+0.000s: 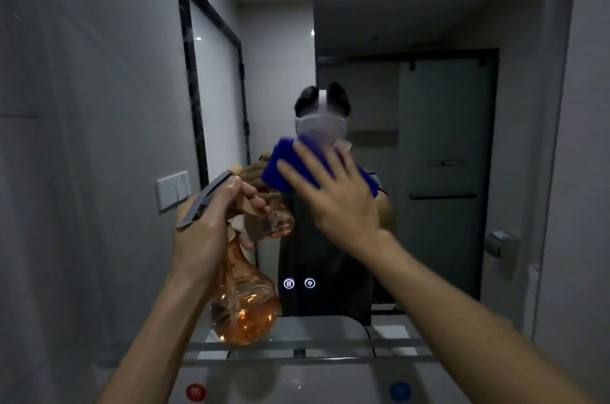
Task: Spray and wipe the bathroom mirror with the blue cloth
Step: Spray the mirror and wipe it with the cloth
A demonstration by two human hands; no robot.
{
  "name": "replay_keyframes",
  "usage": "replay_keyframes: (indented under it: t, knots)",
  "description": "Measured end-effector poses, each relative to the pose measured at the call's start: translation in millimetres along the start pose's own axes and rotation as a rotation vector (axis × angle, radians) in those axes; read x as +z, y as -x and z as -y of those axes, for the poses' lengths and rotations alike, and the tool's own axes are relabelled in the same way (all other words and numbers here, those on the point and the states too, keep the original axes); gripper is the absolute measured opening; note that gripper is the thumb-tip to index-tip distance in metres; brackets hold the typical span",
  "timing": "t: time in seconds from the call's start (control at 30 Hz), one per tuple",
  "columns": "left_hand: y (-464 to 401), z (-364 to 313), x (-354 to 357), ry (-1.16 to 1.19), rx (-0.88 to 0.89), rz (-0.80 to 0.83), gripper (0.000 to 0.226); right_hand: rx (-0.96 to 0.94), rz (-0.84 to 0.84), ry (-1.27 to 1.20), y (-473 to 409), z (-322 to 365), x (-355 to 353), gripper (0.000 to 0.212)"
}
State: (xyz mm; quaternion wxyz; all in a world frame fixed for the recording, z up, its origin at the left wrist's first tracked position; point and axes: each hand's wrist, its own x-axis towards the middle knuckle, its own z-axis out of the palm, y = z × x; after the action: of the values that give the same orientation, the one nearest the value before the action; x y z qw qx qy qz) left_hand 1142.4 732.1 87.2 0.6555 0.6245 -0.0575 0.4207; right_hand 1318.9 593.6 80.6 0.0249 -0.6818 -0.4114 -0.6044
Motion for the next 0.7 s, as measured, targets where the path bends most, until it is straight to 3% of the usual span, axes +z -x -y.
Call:
replay_keyframes:
  t: [0.13,0.23,0.37,0.53,0.7]
  knots:
    - [0.1,4.3,7.1,0.006,-0.008,0.063,0.026,-0.273,0.177,0.05,55.6,-4.0,3.2,0.079]
    - [1.5,8.0,18.9,0.018,-0.032,0.086,0.027,-0.304,0.203,0.085,59.9,-36.1,-6.5,0.082]
    - [5.9,12.4,38.6,0.015,-0.045,0.09,0.026,-0.045,0.06,0.154,37.0,-96.8,-32.5,0.073]
    - [20.7,16.2,71.5,0.023,-0.075,0.057,0.029,0.405,0.031,0.104,28.3,-192.5,-77.4,0.056]
    - [35.2,20.6,104.6,0.023,-0.119,0.055,0.028,0.532,0.049,0.062,56.6,-226.0,-95.1,0.055]
